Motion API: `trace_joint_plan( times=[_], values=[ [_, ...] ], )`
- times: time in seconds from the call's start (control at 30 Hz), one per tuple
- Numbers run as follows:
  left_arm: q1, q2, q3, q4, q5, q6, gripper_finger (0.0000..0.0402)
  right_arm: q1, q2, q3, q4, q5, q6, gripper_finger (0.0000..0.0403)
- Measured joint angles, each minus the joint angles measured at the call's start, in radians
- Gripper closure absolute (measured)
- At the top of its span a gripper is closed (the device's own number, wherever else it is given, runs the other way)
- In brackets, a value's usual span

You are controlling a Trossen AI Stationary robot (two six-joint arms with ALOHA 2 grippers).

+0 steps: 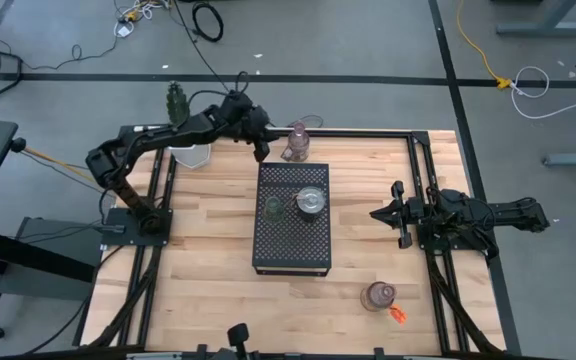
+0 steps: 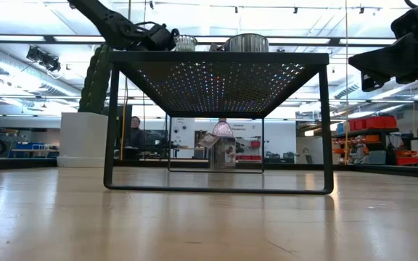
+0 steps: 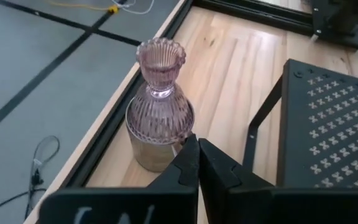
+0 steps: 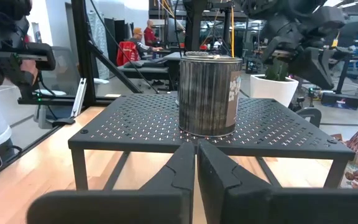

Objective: Pick & Place candle stick holders
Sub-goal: Put the top pink candle vase on the shelf

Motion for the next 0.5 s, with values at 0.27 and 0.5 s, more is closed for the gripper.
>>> trace_joint_plan(
  times=[0.27,0.5],
  values=[
    [-0.002,-0.003,-0.109,0.235,-0.008,0.0,0.0392,0.0,0.0,0.0,0.0,0.0,0.0,0.038],
    [-0.021,0.01,-0.163,0.42,-0.08,0.001,0.0395,0.0,0.0,0.0,0.0,0.0,0.0,0.038]
  ],
)
